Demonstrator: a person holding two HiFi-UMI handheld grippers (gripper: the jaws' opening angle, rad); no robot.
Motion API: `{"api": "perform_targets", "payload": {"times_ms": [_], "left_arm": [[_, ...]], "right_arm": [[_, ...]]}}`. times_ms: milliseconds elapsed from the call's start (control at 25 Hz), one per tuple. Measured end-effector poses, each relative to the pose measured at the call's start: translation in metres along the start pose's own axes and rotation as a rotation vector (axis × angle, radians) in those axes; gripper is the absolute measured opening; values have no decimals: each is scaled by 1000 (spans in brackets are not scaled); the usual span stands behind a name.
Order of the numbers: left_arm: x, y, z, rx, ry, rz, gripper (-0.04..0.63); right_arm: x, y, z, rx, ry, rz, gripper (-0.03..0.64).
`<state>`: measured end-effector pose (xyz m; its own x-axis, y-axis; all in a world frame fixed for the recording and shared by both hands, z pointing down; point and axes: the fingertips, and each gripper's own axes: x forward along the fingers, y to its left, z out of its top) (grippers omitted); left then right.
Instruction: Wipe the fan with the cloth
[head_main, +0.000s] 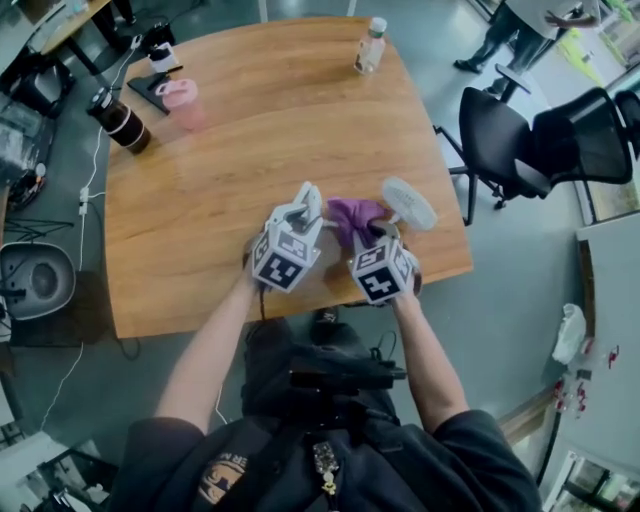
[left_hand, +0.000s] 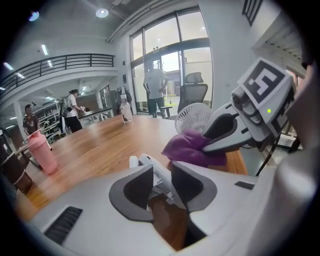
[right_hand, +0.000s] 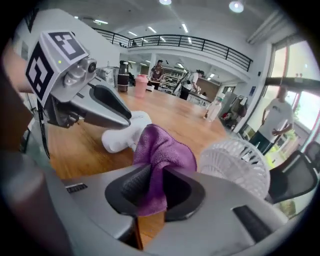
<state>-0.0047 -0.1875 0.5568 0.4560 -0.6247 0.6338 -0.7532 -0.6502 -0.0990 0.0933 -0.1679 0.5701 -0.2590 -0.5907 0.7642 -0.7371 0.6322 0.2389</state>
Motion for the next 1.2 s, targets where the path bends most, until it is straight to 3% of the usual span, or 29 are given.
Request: {"api": "perform_targets", "payload": {"times_ms": [320, 800, 960, 1200], "left_arm": [[8, -2, 5, 38, 3, -1, 118], [12, 2, 9, 33, -2, 31, 107], [12, 2, 11, 30, 0, 34, 107], [11, 2, 7, 30, 5, 38, 107]], "right_arm": [[-27, -62, -25, 63, 6, -192, 77], [-75, -113, 22, 38, -139, -333, 75], [-85, -131, 11, 117, -168, -361, 77], [-91, -160, -49, 358, -167, -405, 77]]}}
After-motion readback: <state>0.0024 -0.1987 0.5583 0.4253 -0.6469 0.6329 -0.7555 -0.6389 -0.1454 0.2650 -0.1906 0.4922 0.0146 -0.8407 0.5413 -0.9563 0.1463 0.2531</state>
